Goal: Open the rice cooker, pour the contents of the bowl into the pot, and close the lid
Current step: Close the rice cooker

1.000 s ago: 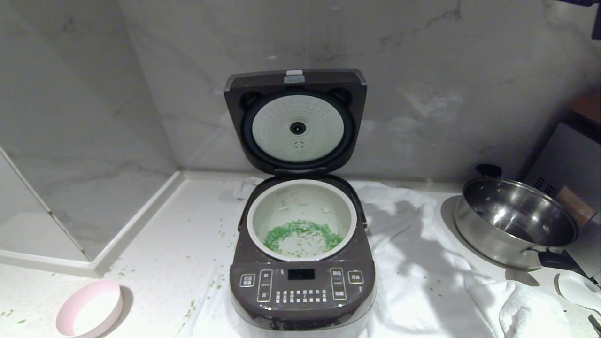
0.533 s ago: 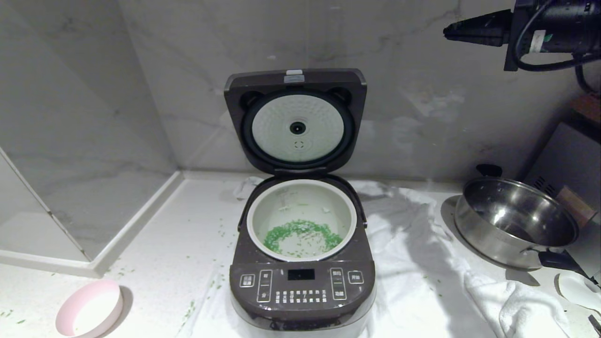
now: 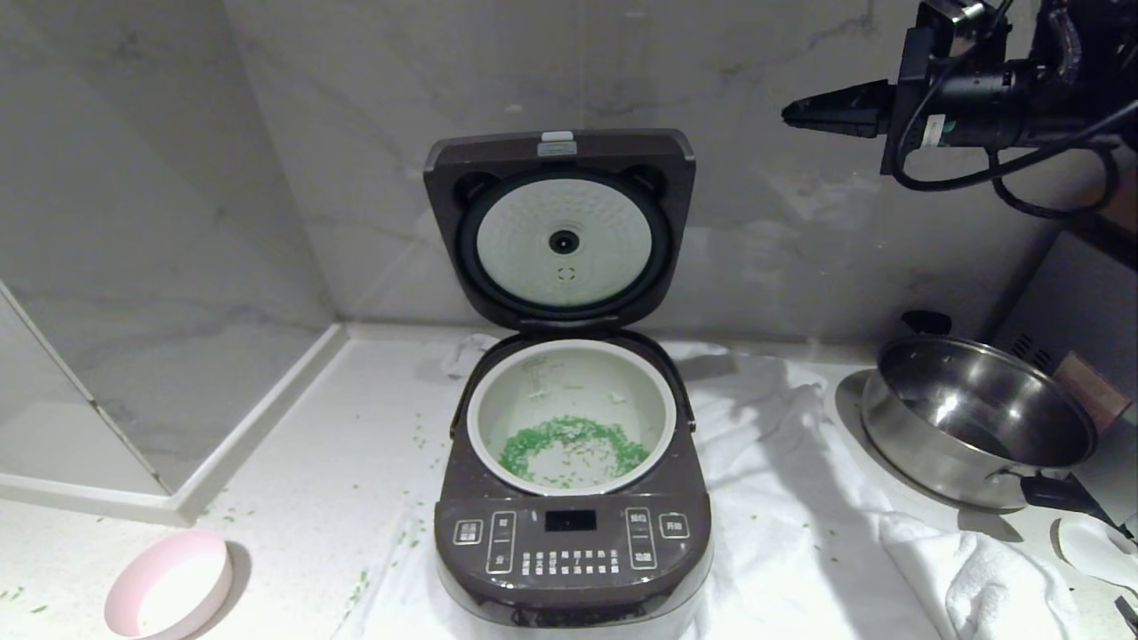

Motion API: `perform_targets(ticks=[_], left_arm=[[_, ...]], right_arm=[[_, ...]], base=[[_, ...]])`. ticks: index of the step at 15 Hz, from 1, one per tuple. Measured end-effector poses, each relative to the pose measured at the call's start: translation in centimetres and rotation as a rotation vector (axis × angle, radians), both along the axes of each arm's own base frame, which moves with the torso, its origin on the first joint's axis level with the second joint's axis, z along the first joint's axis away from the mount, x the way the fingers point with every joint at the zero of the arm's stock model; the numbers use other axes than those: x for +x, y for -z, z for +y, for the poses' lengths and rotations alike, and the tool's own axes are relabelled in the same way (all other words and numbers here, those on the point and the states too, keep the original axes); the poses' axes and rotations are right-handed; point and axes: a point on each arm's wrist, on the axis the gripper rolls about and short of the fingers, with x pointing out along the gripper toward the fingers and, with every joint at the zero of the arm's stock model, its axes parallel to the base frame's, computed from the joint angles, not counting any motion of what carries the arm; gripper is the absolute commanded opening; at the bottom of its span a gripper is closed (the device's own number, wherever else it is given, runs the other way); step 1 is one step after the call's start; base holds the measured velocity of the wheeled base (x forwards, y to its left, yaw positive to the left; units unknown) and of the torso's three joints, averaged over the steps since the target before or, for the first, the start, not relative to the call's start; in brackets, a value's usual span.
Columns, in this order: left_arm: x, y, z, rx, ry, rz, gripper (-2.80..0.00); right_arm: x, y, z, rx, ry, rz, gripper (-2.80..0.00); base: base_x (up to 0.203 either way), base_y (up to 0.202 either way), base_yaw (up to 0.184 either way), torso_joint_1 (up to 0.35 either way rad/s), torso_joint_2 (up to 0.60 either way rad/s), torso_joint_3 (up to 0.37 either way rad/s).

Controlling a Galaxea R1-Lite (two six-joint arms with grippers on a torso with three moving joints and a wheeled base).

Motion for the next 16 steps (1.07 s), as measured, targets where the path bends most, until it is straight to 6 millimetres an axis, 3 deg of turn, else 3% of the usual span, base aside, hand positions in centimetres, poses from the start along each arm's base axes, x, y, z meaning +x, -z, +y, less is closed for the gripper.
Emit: perform_targets(ticks=[5, 13, 16], left_arm=[[0.0, 0.0, 0.0, -0.001, -0.002, 0.0, -2.8], [0.0, 0.0, 0.0, -0.001, -0.002, 0.0, -2.8], [0.0, 0.0, 0.0, -0.003, -0.002, 0.0, -2.8]], right_arm=[[1.9, 1.6, 2.0, 0.004, -0.067, -0.014, -2.8], [5.4, 4.5, 2.3, 0.008, -0.068, -0.075, -2.8], [6.4, 5.8, 3.4, 0.009, -0.094, -0.082, -2.8]], base=[[0.0, 0.0, 0.0, 0.0, 0.0, 0.0], [0.0, 0.0, 0.0, 0.0, 0.0, 0.0], [0.0, 0.0, 0.0, 0.0, 0.0, 0.0]])
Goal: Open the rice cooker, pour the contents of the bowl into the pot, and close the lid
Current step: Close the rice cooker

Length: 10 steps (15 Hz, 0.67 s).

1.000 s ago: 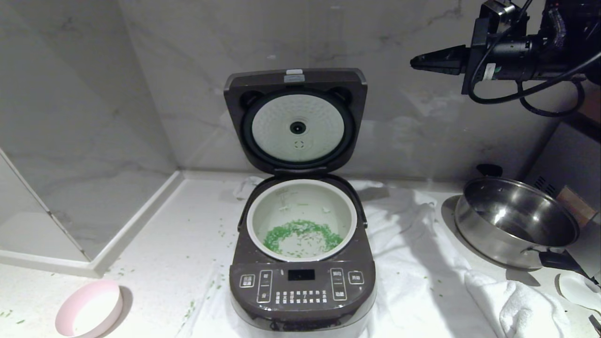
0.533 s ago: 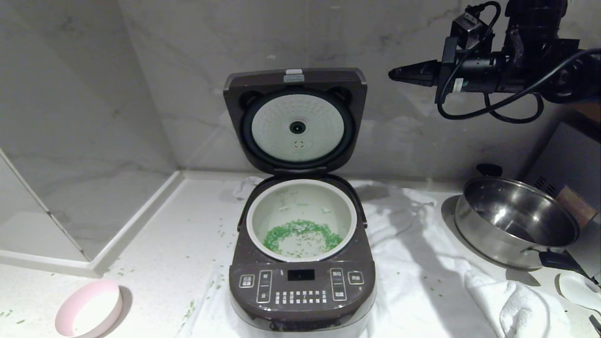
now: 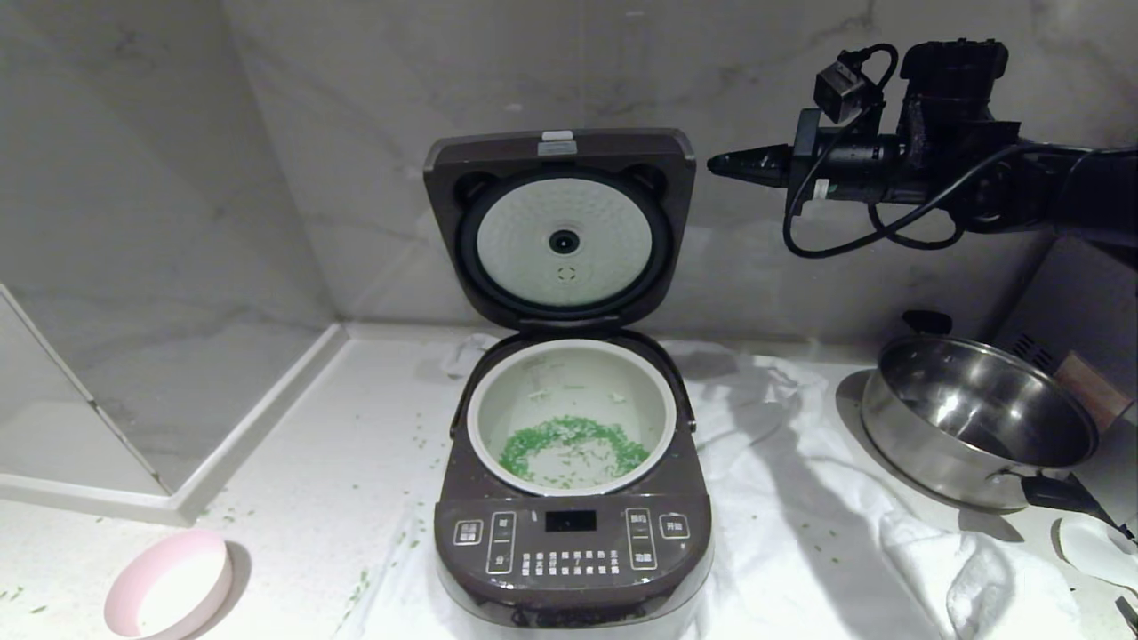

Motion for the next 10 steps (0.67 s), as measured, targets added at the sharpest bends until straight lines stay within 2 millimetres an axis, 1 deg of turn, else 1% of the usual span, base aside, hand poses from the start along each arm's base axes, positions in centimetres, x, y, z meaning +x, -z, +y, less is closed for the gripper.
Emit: perform_targets(ticks=[4, 8, 10], left_arm=[[0.0, 0.0, 0.0, 0.001, 0.001, 0.001, -2.8], [0.0, 0.0, 0.0, 0.002, 0.001, 0.001, -2.8], [0.0, 0.0, 0.0, 0.001, 0.001, 0.001, -2.8]], right_arm=[[0.8, 0.9, 0.6, 0.004, -0.043, -0.012, -2.8], [1.0, 1.5, 2.3, 0.006, -0.081, -0.015, -2.8], [1.0, 1.6, 2.7, 0.005, -0.09, -0.012, -2.8]], base=[[0.0, 0.0, 0.0, 0.0, 0.0, 0.0], [0.0, 0.0, 0.0, 0.0, 0.0, 0.0], [0.0, 0.0, 0.0, 0.0, 0.0, 0.0]])
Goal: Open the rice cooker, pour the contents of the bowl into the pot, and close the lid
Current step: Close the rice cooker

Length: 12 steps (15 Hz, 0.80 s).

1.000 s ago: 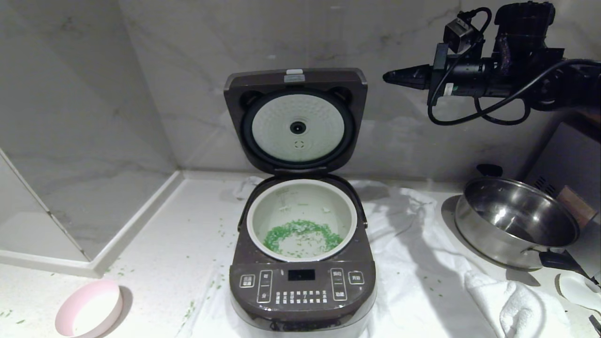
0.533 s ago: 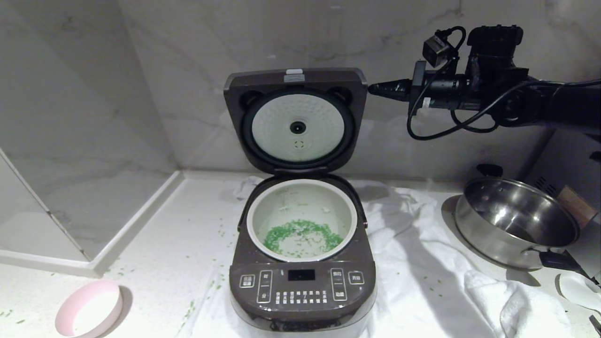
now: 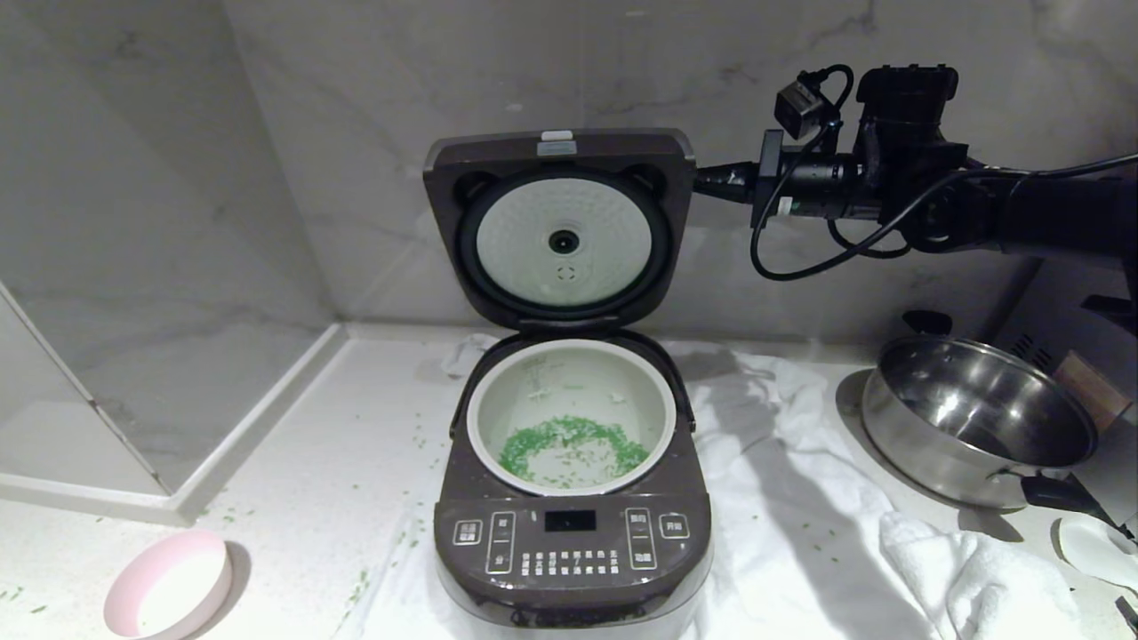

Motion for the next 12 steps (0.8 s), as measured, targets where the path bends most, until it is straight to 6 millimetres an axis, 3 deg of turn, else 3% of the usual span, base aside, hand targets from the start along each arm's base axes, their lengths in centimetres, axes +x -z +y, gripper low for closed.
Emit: perform_targets(ticks=[6, 12], left_arm=[[0.0, 0.0, 0.0, 0.0, 0.0, 0.0, -2.8], [0.0, 0.0, 0.0, 0.0, 0.0, 0.0, -2.8]], right_arm=[[-0.6, 0.3, 1.6, -0.007, -0.043, 0.05, -2.8], [-3.1, 0.2, 3.5, -0.039, -0.092, 0.145, -2.8]], base=[[0.0, 0.0, 0.0, 0.0, 0.0, 0.0], [0.0, 0.0, 0.0, 0.0, 0.0, 0.0]])
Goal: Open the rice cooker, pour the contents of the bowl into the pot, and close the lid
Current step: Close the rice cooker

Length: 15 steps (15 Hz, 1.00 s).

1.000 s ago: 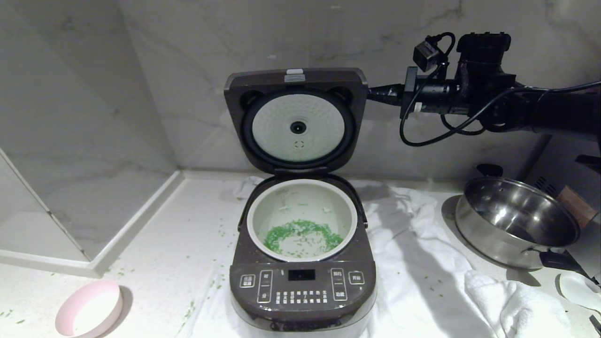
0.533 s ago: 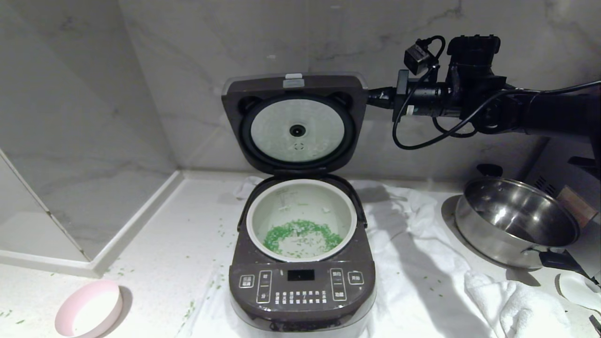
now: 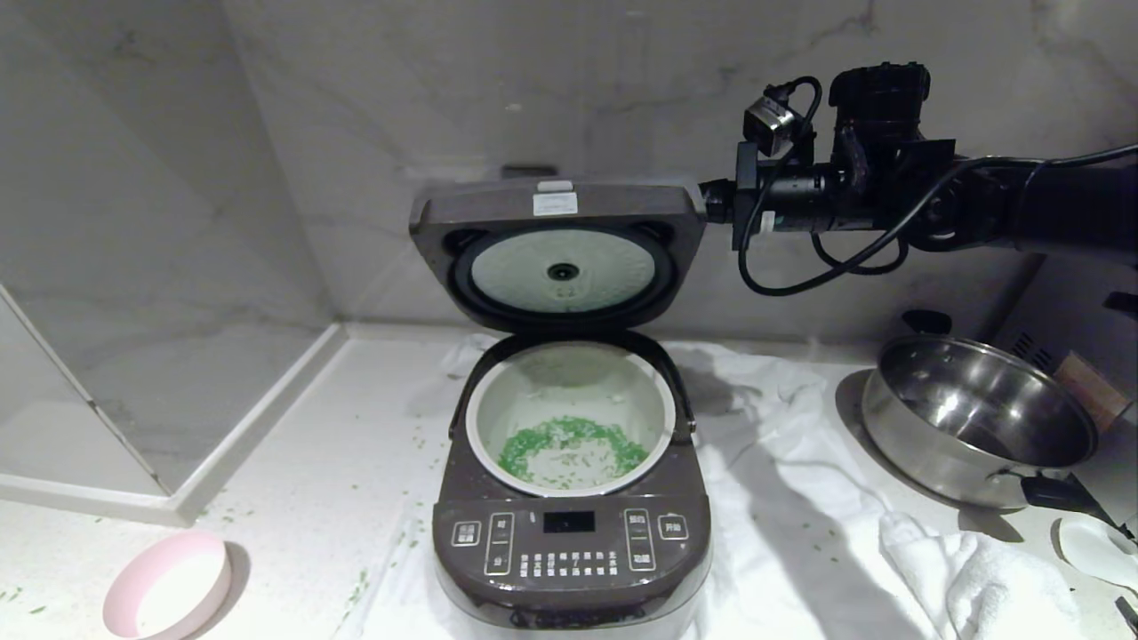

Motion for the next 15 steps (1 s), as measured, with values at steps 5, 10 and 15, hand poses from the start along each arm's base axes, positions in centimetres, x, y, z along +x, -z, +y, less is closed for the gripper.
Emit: perform_targets(ticks=[5, 10, 15], left_arm=[[0.0, 0.0, 0.0, 0.0, 0.0, 0.0, -2.8], [0.0, 0.0, 0.0, 0.0, 0.0, 0.0, -2.8], [0.0, 0.0, 0.0, 0.001, 0.0, 0.0, -2.8]], right_arm=[[-2.6, 2.0, 1.3, -0.049, -0.049, 0.105, -2.8], [-5.3, 4.7, 0.7, -0.112, -0.049, 0.171, -2.8], [-8.4, 7.1, 0.7, -0.166, -0.086, 0.226, -2.8]], base=[[0.0, 0.0, 0.0, 0.0, 0.0, 0.0], [0.0, 0.0, 0.0, 0.0, 0.0, 0.0], [0.0, 0.0, 0.0, 0.0, 0.0, 0.0]])
